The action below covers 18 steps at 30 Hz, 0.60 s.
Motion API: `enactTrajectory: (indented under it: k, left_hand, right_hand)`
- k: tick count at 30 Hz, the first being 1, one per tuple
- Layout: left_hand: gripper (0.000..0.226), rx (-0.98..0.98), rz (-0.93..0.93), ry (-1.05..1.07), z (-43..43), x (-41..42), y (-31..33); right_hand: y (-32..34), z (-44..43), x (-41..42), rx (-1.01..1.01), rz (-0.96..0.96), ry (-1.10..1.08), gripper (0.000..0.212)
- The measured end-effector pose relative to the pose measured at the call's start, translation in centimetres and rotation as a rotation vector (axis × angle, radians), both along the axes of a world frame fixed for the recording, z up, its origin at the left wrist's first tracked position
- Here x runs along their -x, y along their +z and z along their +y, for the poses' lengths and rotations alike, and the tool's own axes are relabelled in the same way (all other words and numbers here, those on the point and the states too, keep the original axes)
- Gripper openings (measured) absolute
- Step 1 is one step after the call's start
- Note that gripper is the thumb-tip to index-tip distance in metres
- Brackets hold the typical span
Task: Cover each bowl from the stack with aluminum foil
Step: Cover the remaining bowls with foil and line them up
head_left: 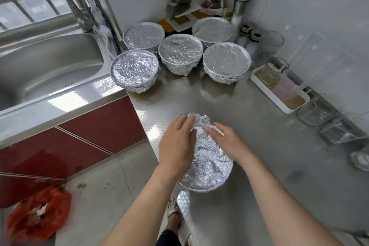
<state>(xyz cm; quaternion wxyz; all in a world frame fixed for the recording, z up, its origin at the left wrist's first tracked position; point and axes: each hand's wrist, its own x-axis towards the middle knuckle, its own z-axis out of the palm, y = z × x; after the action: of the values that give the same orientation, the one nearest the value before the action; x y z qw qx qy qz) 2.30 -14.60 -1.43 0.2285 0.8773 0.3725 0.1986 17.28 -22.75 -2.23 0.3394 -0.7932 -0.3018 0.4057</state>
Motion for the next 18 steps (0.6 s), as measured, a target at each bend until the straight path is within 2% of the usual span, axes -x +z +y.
enactTrajectory:
  k: [4,8,15,18]
  left_hand:
    - [0.021,-0.044,0.008,-0.071,1.5,-2.4,0.2]
    - [0.011,-0.100,-0.066,-0.164,2.4,-2.8,-0.9]
    - [0.012,-0.119,-0.112,-0.249,2.6,-3.0,-1.3]
    - [0.029,-0.116,-0.009,-0.221,1.7,-2.3,-0.4]
  right_hand:
    - [0.1,-0.1,0.4,0.002,-0.079,0.026,0.054]
    - [0.3,-0.4,0.8,-0.030,-0.114,0.029,0.045]
    - [0.1,-1.1,1.8,-0.111,-0.104,-0.017,0.033]
    - [-0.2,-2.0,2.2,-0.149,-0.103,-0.138,0.029]
